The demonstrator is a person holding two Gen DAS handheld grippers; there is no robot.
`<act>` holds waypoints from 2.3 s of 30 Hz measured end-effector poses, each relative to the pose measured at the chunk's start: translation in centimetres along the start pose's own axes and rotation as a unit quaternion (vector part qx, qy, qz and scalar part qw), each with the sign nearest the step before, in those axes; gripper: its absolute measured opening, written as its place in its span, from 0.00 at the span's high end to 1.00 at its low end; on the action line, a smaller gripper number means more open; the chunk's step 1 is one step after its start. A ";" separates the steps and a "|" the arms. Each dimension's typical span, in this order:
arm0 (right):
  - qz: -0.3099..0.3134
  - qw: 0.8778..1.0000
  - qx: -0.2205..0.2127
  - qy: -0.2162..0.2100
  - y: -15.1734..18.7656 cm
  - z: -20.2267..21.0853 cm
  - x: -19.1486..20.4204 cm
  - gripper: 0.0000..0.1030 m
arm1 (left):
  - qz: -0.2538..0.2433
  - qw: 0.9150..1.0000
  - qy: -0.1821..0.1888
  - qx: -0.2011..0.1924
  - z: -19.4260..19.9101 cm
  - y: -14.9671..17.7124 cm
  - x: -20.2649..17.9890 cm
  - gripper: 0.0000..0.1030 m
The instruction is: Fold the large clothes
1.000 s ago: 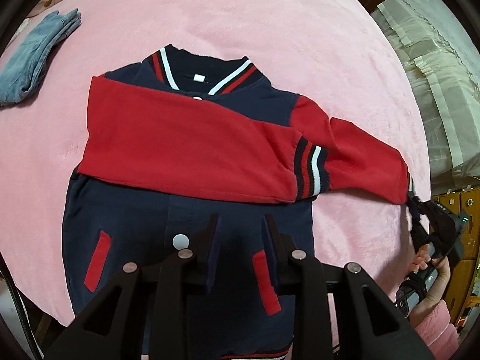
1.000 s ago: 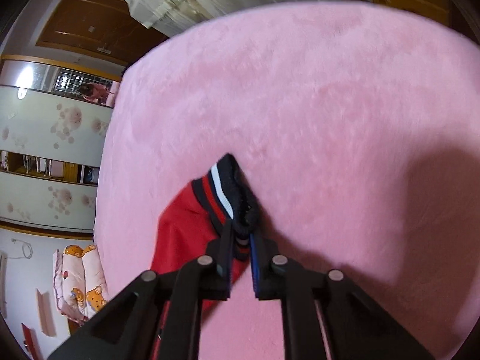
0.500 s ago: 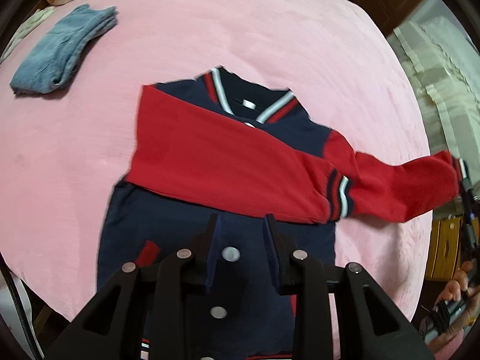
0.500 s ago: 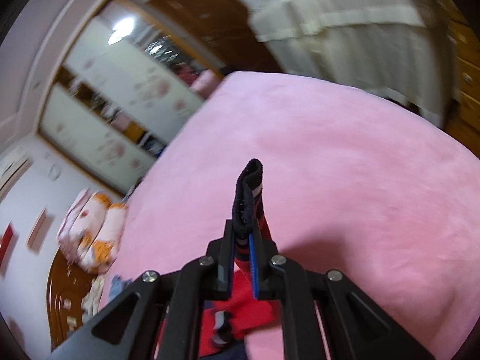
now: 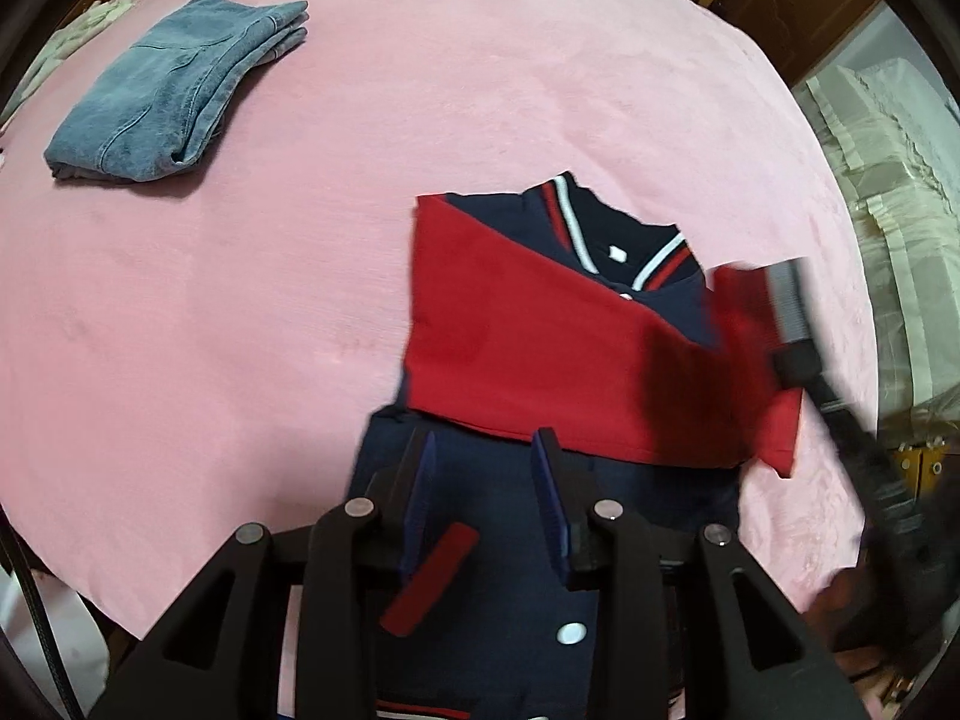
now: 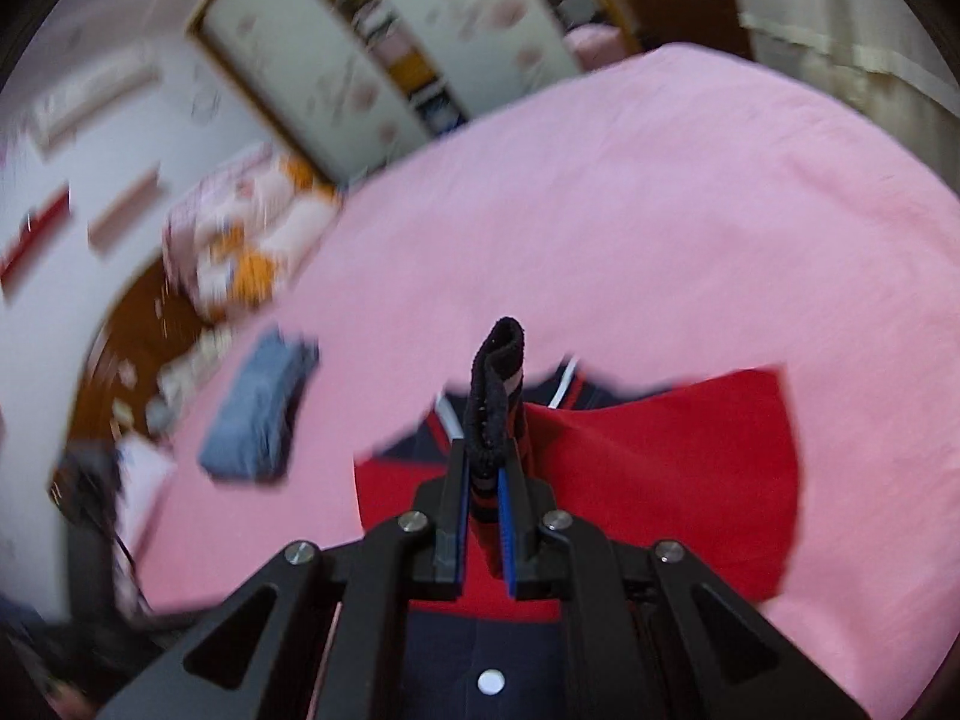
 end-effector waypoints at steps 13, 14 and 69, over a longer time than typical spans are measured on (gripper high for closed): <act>0.028 0.991 0.123 0.033 8.9 -7.5 2.3 0.55 | -0.028 0.998 0.048 0.033 -2.0 -1.7 0.2 0.51; 0.027 0.992 0.121 0.031 8.7 -7.1 2.3 0.55 | -0.028 0.997 0.058 0.034 -2.2 -1.7 -0.3 0.51; 0.027 0.989 0.119 0.082 4.3 -4.1 -9.7 0.73 | 0.027 0.988 -0.141 0.047 -9.0 -1.3 2.6 0.94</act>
Point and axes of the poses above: each gripper's, at about its wrist camera, not at the fingertips, and z roughly against the way its jaws point, x to its left, y to its underside, the point moved 9 cm from there along -z, roughly the way its jaws point, and after that the axes turned 5 degrees about y, right-handed, at the moved point
